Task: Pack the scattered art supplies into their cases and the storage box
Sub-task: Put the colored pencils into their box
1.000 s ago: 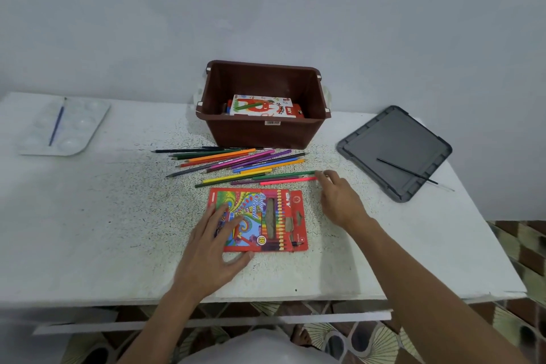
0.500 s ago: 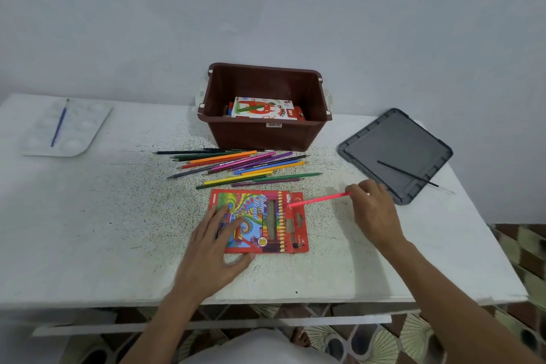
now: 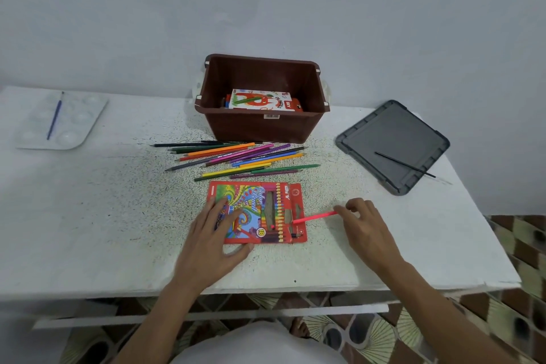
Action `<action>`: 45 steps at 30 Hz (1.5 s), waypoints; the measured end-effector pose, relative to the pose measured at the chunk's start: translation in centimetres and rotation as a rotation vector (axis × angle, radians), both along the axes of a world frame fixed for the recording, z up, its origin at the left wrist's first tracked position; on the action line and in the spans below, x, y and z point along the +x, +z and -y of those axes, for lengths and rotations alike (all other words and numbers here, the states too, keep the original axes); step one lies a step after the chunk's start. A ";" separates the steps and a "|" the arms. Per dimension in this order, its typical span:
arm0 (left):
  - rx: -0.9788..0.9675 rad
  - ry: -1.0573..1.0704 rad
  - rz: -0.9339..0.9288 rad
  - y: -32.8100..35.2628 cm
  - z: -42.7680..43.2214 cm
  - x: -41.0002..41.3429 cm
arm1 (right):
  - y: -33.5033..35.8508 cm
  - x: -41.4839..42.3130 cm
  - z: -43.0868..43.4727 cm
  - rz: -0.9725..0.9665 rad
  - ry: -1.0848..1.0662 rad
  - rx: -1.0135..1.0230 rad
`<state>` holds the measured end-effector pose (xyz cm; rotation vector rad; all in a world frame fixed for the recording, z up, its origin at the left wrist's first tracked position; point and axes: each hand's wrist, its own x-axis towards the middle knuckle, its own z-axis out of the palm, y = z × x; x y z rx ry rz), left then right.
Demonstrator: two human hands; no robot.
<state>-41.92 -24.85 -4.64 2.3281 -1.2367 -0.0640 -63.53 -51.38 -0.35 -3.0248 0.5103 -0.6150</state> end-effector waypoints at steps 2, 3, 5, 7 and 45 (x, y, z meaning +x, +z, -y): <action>0.007 0.002 -0.003 0.0 0.0 0.0 | -0.3 0.5 -1.7 0.013 0.040 0.040; 0.009 0.002 -0.005 0.1 0.0 0.0 | -0.5 0.8 -2.6 0.020 0.060 0.066; 0.003 0.004 -0.016 0.2 0.0 -0.1 | -1.2 1.4 -4.0 0.017 0.097 0.138; -0.001 0.006 -0.024 0.2 -0.1 -0.1 | -1.7 2.1 -5.1 -0.002 0.129 0.207; -0.017 0.004 -0.016 0.0 -0.1 -0.1 | 1.3 11.2 1.8 -0.411 -0.091 0.235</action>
